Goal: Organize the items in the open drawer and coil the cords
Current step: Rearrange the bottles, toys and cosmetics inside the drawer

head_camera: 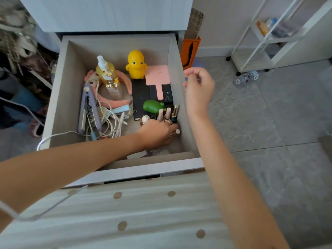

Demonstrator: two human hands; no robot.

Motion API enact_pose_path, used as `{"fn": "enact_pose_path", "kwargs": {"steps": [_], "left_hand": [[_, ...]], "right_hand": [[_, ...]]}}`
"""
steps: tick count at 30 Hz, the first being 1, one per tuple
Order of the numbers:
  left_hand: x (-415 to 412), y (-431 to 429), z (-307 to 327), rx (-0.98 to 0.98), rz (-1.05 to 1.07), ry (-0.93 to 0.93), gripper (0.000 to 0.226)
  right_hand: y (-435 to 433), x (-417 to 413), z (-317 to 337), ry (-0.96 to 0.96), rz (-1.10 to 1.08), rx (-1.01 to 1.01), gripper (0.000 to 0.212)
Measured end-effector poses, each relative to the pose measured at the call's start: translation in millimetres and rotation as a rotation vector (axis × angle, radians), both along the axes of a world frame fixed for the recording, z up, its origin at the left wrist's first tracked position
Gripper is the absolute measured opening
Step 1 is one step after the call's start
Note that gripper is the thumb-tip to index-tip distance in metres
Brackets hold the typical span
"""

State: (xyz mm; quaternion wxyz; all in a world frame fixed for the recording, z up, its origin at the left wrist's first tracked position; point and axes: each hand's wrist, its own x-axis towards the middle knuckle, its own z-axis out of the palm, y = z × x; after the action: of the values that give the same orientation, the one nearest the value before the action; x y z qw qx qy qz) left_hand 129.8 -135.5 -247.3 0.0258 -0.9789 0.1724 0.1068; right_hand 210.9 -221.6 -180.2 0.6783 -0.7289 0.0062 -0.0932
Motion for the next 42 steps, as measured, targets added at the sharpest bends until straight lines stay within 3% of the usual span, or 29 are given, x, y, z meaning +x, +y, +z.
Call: {"fn": "enact_pose_path", "kwargs": {"steps": [5,10,12,14,17,21,34,42], "left_hand": [[5.4,-12.3,7.8,0.066,0.165,0.051,0.034],[2.0,-7.5,-3.7,0.0,0.273,0.06,0.065],[-5.6,0.2,-7.1,-0.134,0.257,0.101,0.052],[-12.4,6.4,-8.9,-0.33,0.24,0.179,0.02],[-15.3,13.4,-11.2,-0.485,0.214,0.244,0.017],[-11.5,14.8,-19.2,-0.539,0.233,0.301,0.026],[-0.2,1.1,-22.3,-0.437,0.255,0.264,0.044],[-1.1,-0.5,-12.7,-0.444,0.274,0.298,0.032]], "right_hand": [[2.0,-1.5,2.3,0.022,0.035,0.002,0.039],[2.7,-3.1,2.3,0.021,0.068,-0.016,0.038],[2.9,-2.8,2.5,0.028,0.073,-0.016,0.038],[2.8,-2.2,3.1,0.039,0.078,-0.014,0.038],[2.1,-2.6,3.9,0.052,0.086,-0.016,0.038],[1.3,-3.7,4.1,0.085,0.102,-0.014,0.038],[0.8,-2.7,4.5,0.096,0.12,-0.052,0.039],[0.6,-4.5,3.6,0.044,0.149,-0.15,0.038]]}}
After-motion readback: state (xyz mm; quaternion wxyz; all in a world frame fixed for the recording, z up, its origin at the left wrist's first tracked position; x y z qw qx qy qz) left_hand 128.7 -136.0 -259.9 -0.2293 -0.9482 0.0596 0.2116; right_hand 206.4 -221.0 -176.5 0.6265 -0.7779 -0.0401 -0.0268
